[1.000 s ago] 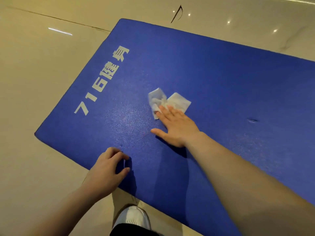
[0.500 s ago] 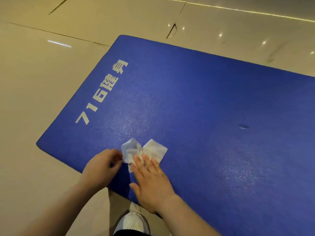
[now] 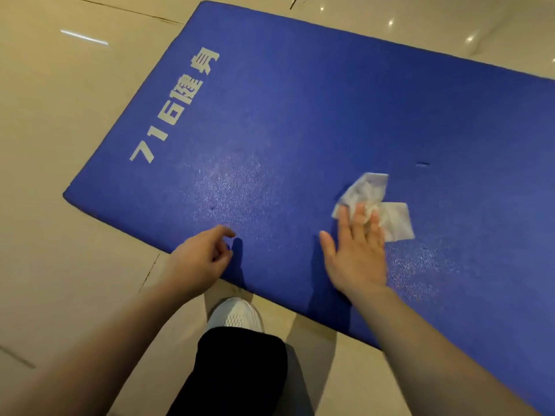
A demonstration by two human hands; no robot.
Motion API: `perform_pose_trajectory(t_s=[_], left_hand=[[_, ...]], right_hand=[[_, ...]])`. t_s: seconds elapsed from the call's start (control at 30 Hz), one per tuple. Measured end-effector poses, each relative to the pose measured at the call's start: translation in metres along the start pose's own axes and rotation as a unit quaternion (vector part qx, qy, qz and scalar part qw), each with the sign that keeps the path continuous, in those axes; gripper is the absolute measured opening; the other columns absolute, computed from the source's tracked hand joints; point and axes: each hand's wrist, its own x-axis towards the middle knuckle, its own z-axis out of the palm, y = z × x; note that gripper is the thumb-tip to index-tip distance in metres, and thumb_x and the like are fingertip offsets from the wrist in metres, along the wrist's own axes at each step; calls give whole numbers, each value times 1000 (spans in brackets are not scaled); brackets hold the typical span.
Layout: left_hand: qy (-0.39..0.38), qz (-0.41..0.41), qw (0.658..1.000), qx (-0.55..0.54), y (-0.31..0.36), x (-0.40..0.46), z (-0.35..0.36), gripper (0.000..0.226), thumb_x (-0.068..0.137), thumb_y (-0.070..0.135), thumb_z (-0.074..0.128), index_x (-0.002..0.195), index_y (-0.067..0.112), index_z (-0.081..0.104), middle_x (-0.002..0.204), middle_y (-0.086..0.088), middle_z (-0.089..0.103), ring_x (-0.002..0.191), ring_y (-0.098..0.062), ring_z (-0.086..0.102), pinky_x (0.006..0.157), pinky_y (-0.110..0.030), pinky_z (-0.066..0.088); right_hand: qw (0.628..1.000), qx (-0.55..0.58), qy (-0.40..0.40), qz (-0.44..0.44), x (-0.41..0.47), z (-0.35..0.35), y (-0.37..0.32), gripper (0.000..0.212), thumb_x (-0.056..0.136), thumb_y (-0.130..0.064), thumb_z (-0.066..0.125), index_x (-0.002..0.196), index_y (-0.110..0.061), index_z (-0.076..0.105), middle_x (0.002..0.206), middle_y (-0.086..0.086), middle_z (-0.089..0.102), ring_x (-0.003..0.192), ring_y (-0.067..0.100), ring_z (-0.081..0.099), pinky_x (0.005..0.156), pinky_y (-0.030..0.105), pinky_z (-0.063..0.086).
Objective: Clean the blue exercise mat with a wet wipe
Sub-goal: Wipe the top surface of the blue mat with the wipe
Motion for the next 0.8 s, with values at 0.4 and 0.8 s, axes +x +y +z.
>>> perform_pose_trajectory(t_s=[0.4,0.8], left_hand=[[105,-15,994,32,-6,-44,9,17,97,16,50,107,21,64,83,-5,67,79,-29,61,70,-39,48],[-47,265,954,130,118,-59,74,50,88,48,24,111,27,63,104,7,63,95,-18,63,77,-39,55]], right_hand=[[957,23,-67,-283,-55,34,-51,85,81,-57,-16,156,-29,10,162,-13,-10,148,10,-16,116,30,-16],[991,97,79,52,-145,54,77,66,102,-55,9,153,-19,28,161,2,19,149,26,15,119,41,18]])
